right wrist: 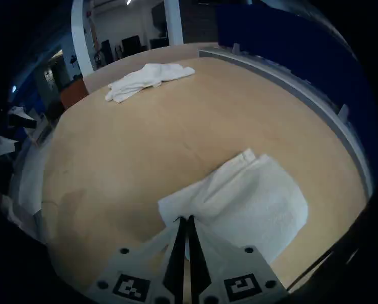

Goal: Fold towel

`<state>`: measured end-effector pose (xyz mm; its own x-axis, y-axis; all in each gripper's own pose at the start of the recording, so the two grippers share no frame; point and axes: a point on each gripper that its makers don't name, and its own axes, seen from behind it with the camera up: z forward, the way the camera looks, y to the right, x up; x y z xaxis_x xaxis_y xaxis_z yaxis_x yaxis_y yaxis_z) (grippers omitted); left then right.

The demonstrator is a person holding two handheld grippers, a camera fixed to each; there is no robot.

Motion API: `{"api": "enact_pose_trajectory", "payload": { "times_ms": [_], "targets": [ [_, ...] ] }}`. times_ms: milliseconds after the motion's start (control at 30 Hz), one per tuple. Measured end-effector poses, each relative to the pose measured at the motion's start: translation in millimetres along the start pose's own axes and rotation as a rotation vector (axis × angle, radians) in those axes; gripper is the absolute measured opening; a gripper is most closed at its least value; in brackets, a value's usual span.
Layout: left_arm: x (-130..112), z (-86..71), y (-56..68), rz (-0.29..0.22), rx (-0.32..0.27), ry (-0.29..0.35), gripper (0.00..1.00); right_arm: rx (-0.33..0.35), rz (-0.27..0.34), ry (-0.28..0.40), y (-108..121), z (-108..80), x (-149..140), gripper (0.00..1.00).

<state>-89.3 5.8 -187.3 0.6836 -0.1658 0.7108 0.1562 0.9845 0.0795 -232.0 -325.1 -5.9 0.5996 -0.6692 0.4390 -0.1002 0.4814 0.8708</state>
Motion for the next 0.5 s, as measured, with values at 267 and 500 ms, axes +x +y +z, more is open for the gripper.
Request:
{"api": "enact_pose_trajectory", "payload": {
  "times_ms": [267, 500],
  "targets": [
    [0.3, 3.0, 2.8, 0.008, -0.002, -0.002, 0.95, -0.005, -0.023, 0.020, 0.0, -9.9, 6.7, 0.23],
    [4.6, 2.0, 6.8, 0.006, -0.006, 0.001, 0.95, -0.003, -0.028, 0.051, 0.0, -24.2, 10.6, 0.76]
  ]
}}
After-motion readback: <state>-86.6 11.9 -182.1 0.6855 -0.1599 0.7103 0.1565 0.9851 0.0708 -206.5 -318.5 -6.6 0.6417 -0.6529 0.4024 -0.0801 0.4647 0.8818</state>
